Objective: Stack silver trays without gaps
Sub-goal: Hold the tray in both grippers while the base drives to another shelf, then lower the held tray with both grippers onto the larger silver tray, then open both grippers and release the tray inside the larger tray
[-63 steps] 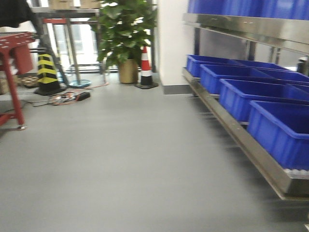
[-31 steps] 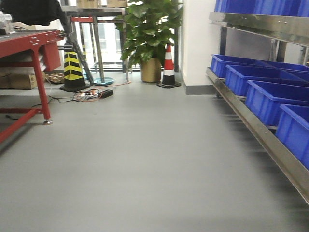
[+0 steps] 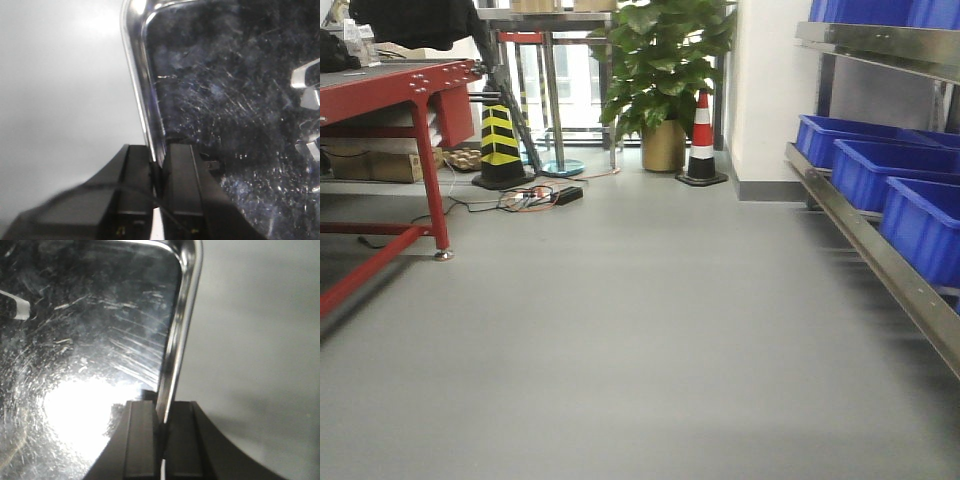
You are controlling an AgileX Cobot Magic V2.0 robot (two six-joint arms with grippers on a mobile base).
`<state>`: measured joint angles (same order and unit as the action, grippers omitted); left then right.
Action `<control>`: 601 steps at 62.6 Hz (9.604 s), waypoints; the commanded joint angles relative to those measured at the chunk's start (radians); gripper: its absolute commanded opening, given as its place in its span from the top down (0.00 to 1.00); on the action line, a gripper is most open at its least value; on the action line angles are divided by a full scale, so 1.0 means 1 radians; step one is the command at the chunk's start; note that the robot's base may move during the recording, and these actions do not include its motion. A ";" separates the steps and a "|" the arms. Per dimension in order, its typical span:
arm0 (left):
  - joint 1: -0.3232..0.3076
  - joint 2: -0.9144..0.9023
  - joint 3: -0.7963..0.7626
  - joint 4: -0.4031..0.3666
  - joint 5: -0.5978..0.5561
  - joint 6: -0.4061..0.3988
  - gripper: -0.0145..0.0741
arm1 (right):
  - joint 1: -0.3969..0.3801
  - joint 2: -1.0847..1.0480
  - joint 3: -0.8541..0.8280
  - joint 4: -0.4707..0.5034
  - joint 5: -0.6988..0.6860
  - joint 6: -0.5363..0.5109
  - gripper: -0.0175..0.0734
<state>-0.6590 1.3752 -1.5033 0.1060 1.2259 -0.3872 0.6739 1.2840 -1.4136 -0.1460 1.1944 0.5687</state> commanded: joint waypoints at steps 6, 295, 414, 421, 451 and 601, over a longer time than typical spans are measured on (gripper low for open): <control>-0.006 -0.033 -0.024 0.056 0.001 0.024 0.89 | -0.003 -0.036 -0.028 -0.062 -0.030 -0.032 0.75; -0.006 0.001 -0.024 0.058 -0.003 0.024 0.89 | -0.003 -0.036 -0.028 -0.063 -0.029 -0.032 0.75; -0.006 0.001 -0.024 0.058 -0.003 0.024 0.89 | -0.003 -0.036 -0.028 -0.063 -0.029 -0.032 0.75; -0.006 0.001 -0.024 0.058 -0.003 0.024 0.89 | -0.003 -0.036 -0.028 -0.063 -0.029 -0.032 0.75; -0.006 0.001 -0.024 0.058 -0.003 0.024 0.89 | -0.003 -0.036 -0.028 -0.063 -0.029 -0.032 0.75; 0.048 -0.264 0.121 0.015 -0.322 0.178 0.90 | -0.013 -0.184 0.031 -0.073 -0.304 -0.147 0.75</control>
<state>-0.5878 1.2038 -1.4479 0.1175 1.0297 -0.2161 0.6367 1.1982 -1.4374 -0.1929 0.9882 0.4457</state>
